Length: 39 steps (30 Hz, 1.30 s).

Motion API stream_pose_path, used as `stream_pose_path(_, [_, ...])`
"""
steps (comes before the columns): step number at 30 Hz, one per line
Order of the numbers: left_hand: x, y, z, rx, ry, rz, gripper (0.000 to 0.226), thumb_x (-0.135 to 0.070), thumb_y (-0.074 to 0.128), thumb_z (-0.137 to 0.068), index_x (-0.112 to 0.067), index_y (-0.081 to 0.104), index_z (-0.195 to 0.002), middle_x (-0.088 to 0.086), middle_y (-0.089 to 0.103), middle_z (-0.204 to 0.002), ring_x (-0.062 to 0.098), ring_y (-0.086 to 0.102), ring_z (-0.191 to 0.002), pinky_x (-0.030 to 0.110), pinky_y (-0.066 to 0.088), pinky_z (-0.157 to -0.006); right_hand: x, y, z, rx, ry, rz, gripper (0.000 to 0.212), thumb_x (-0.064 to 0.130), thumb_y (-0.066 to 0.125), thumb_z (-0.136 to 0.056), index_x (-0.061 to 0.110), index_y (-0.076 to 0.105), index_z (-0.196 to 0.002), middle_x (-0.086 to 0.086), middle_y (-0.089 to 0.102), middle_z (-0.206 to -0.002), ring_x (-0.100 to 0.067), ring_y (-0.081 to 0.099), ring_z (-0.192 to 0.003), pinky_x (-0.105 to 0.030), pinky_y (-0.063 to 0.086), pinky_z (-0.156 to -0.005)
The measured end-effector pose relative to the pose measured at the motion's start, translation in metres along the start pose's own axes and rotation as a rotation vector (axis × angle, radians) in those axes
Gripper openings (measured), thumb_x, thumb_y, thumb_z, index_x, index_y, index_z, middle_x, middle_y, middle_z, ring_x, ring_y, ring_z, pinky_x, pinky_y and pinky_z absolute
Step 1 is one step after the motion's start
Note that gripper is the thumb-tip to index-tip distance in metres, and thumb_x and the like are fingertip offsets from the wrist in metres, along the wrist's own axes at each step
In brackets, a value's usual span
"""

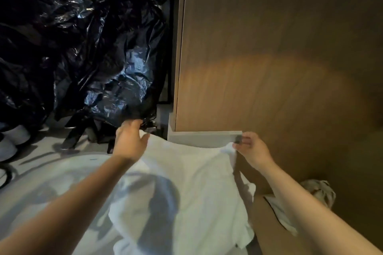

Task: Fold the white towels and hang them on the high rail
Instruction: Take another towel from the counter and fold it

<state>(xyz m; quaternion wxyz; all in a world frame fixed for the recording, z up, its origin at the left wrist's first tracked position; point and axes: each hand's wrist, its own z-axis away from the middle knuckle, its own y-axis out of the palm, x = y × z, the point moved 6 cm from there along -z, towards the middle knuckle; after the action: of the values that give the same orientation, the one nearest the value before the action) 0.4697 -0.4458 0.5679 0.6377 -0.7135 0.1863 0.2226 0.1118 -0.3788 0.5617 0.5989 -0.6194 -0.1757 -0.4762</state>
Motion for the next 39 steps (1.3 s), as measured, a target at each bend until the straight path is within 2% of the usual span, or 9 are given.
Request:
stream_pose_path(4, [-0.05,0.023,0.054,-0.019,0.45,0.046,0.036,-0.003,0.073,-0.08,-0.001,0.065,-0.116,0.018,0.064,-0.116,0.038,0.059,-0.107,0.04,0.042,-0.098,-0.028,0.01,0.018,-0.018,0.001,-0.043,0.047,0.021,0.07,-0.09,0.014,0.049,-0.131,0.003,0.055,-0.112,-0.016,0.057,-0.102,-0.028,0.046,-0.085])
stream_pose_path(7, [-0.071,0.051,0.088,0.135,0.553,0.088,0.024,-0.009,0.069,-0.085,-0.008,0.07,-0.109,0.008,0.068,-0.112,0.028,0.063,-0.105,0.025,0.041,-0.095,-0.051,0.013,0.044,-0.052,0.013,-0.085,0.034,0.024,0.07,-0.09,0.019,0.055,-0.121,0.007,0.062,-0.103,-0.006,0.06,-0.091,-0.017,0.045,-0.073])
stream_pose_path(11, [-0.079,0.104,0.106,0.378,0.502,0.138,0.029,-0.025,0.053,-0.097,-0.019,0.063,-0.124,-0.003,0.061,-0.129,0.013,0.055,-0.119,0.013,0.032,-0.096,-0.09,0.03,0.083,0.032,0.154,-0.077,0.009,0.032,0.067,-0.092,0.029,0.059,-0.096,0.005,0.066,-0.099,-0.003,0.06,-0.087,-0.014,0.042,-0.067])
stream_pose_path(20, [-0.057,0.149,0.116,0.574,0.45,0.083,0.044,-0.028,0.047,-0.101,-0.016,0.044,-0.143,0.0,0.045,-0.148,0.014,0.042,-0.135,0.014,0.023,-0.107,-0.114,0.047,0.109,0.031,0.259,-0.081,0.016,0.017,0.065,-0.093,0.009,0.066,-0.107,-0.009,0.07,-0.099,-0.023,0.065,-0.093,-0.03,0.049,-0.08])
stream_pose_path(25, [-0.051,0.149,0.111,0.624,0.388,0.164,0.04,-0.031,0.045,-0.101,-0.022,0.048,-0.14,-0.005,0.049,-0.142,0.01,0.045,-0.13,0.008,0.024,-0.098,-0.119,0.035,0.115,0.095,0.301,-0.09,0.007,0.008,0.064,-0.089,0.002,0.065,-0.086,-0.004,0.066,-0.074,-0.01,0.058,-0.061,-0.024,0.045,-0.058])
stream_pose_path(29, [-0.042,0.13,0.103,0.492,0.367,0.265,0.023,-0.027,0.056,-0.097,-0.024,0.066,-0.117,-0.01,0.065,-0.119,0.007,0.059,-0.11,0.015,0.042,-0.093,-0.11,0.027,0.108,0.093,0.238,0.139,0.014,0.028,0.062,-0.094,0.029,0.059,-0.107,0.011,0.063,-0.096,-0.006,0.058,-0.08,-0.017,0.043,-0.063])
stream_pose_path(33, [-0.013,0.095,0.085,0.219,0.276,0.259,0.014,-0.015,0.067,-0.088,-0.017,0.071,-0.102,-0.004,0.066,-0.101,0.018,0.064,-0.094,0.028,0.049,-0.081,-0.077,0.04,0.094,-0.006,0.066,0.154,0.026,0.025,0.062,-0.095,0.027,0.061,-0.121,0.007,0.058,-0.11,0.003,0.054,-0.086,-0.01,0.038,-0.065])
stream_pose_path(36, [0.021,0.077,0.068,0.078,0.15,0.1,0.028,-0.02,0.07,-0.087,-0.007,0.068,-0.111,0.011,0.065,-0.113,0.032,0.061,-0.102,0.037,0.046,-0.089,-0.055,0.059,0.087,0.008,-0.069,0.205,0.027,0.021,0.062,-0.095,0.025,0.062,-0.121,0.013,0.053,-0.103,0.005,0.052,-0.08,-0.003,0.036,-0.062])
stream_pose_path(39, [0.066,0.08,0.058,0.178,-0.139,-0.071,0.05,-0.039,0.056,-0.094,-0.007,0.051,-0.132,0.016,0.048,-0.136,0.037,0.045,-0.123,0.04,0.036,-0.103,-0.042,0.079,0.083,0.071,-0.127,0.231,0.028,0.022,0.062,-0.094,0.024,0.061,-0.122,0.011,0.054,-0.104,0.005,0.052,-0.079,-0.002,0.036,-0.065])
